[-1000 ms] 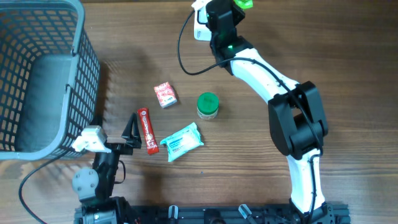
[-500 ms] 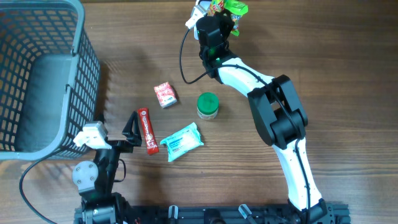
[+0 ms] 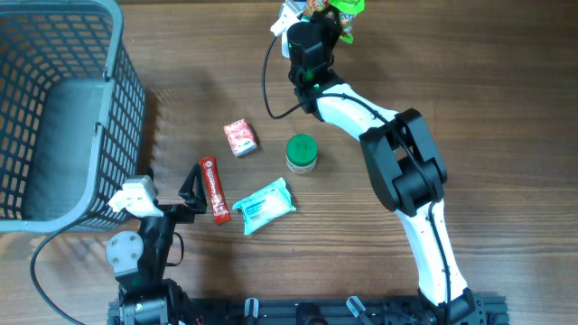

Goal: Scan the item barcode
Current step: 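Move the Haribo bag with the right gripper off to the table's right edge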

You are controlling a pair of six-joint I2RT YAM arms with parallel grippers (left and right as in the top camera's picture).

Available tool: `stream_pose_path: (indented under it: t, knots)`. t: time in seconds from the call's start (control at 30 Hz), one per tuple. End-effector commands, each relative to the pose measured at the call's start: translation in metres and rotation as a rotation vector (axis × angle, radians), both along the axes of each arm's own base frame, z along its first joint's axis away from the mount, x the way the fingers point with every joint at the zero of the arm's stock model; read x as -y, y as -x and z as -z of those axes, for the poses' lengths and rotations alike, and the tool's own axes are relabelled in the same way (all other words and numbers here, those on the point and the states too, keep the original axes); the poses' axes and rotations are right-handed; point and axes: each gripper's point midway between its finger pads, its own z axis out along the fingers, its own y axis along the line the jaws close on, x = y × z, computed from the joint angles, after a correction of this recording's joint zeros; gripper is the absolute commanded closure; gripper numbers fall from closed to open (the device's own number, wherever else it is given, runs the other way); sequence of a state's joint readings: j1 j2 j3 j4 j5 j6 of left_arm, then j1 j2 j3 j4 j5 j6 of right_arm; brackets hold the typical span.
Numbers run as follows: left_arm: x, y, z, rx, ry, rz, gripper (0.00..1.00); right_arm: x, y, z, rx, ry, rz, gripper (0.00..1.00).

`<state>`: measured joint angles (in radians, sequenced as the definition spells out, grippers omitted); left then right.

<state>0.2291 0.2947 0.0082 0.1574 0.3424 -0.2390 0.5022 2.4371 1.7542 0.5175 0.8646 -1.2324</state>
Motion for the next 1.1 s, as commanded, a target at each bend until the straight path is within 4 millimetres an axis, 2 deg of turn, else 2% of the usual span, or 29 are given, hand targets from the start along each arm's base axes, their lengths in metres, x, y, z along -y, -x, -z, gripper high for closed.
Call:
stream_pose_path:
  t: [0.0, 0.13, 0.4, 0.6, 0.73, 0.93, 1.07]
  knots:
    - [0.001, 0.000, 0.002, -0.005, 0.006, 0.004, 0.00, -0.003, -0.008, -0.001, 0.035, -0.033, -0.023, 0.96]
    - [0.001, 0.001, 0.007, -0.027, 0.011, 0.004, 0.00, -0.014, -0.009, 0.002, 0.026, -0.042, -0.071, 0.96]
    - [0.003, 0.011, 0.049, -0.205, 0.052, 0.003, 0.00, -0.017, -0.008, 0.010, -0.004, -0.044, -0.083, 0.96]
    - [0.003, 0.011, 0.049, -0.207, 0.053, 0.003, 0.00, -0.022, -0.011, -0.001, 0.054, -0.094, -0.108, 0.95]
    - [0.003, 0.011, 0.049, -0.207, 0.053, 0.003, 0.00, -0.025, -0.013, -0.001, 0.086, -0.104, -0.126, 0.95]
    - [0.003, 0.011, 0.049, -0.207, 0.053, 0.003, 0.00, -0.023, -0.014, 0.027, 0.077, -0.024, -0.109, 0.95]
    - [0.003, 0.011, 0.049, -0.207, 0.053, 0.003, 0.00, -0.018, -0.013, 0.015, 0.111, -0.002, -0.078, 0.95]
